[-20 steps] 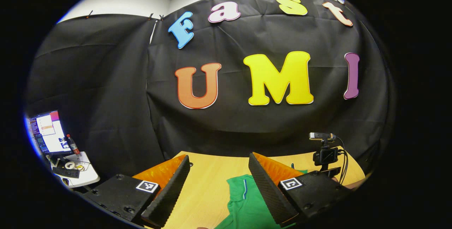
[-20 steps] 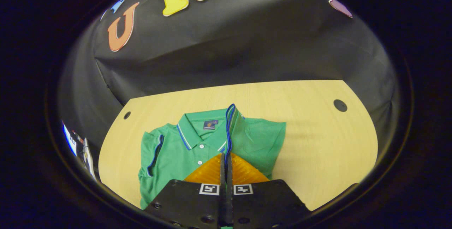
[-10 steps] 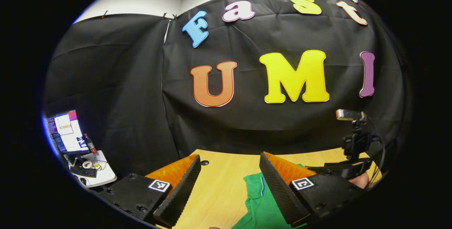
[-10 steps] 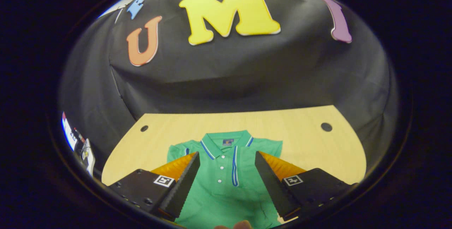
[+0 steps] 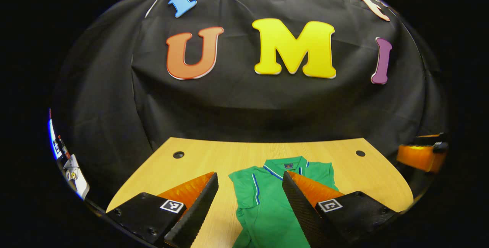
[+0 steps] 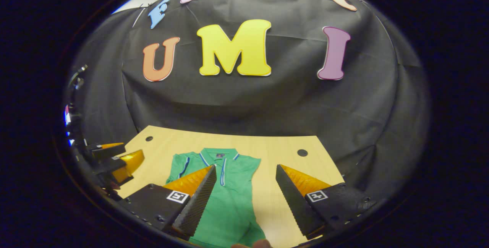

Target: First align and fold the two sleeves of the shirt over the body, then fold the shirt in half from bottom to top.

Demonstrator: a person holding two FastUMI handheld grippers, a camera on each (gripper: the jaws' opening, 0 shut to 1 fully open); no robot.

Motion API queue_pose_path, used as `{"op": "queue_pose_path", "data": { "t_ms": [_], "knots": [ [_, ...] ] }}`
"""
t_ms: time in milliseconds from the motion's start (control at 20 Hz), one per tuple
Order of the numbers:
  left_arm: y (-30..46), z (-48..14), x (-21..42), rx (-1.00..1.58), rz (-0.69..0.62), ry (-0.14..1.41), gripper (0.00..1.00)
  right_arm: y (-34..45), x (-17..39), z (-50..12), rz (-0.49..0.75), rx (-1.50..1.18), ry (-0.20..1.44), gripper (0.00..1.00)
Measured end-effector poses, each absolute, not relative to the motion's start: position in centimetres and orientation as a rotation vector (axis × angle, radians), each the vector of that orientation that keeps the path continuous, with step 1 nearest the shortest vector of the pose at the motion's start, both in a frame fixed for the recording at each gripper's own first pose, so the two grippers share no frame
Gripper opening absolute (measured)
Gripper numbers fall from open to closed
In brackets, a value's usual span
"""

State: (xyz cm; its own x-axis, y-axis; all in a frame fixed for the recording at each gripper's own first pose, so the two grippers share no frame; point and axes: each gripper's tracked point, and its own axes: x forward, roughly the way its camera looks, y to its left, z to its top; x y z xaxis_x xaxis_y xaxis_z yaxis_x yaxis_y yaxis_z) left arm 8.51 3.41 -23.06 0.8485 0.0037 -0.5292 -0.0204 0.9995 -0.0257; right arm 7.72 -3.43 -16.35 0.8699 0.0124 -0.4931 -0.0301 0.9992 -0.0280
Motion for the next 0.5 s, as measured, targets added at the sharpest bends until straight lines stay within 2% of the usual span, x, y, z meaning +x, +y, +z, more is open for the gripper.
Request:
{"op": "queue_pose_path", "data": {
  "t_ms": [150,200,250,500],
  "knots": [
    [2.7,-28.9,10.0,-0.011,-0.037,0.642,1.00,-4.9,6.0,-16.4,-0.020,-0.101,0.519,0.96],
    [3.3,-30.8,10.5,0.002,-0.029,0.671,1.00,-5.0,5.6,-16.6,-0.026,-0.129,0.523,0.91],
    [3.6,-32.6,11.0,-0.005,-0.022,0.701,1.00,-5.2,5.2,-16.6,-0.035,-0.139,0.524,0.96],
    [4.2,-38.7,12.3,-0.029,-0.037,0.787,1.00,-5.7,3.0,-19.3,-0.079,-0.115,0.615,0.95]
  ]
}}
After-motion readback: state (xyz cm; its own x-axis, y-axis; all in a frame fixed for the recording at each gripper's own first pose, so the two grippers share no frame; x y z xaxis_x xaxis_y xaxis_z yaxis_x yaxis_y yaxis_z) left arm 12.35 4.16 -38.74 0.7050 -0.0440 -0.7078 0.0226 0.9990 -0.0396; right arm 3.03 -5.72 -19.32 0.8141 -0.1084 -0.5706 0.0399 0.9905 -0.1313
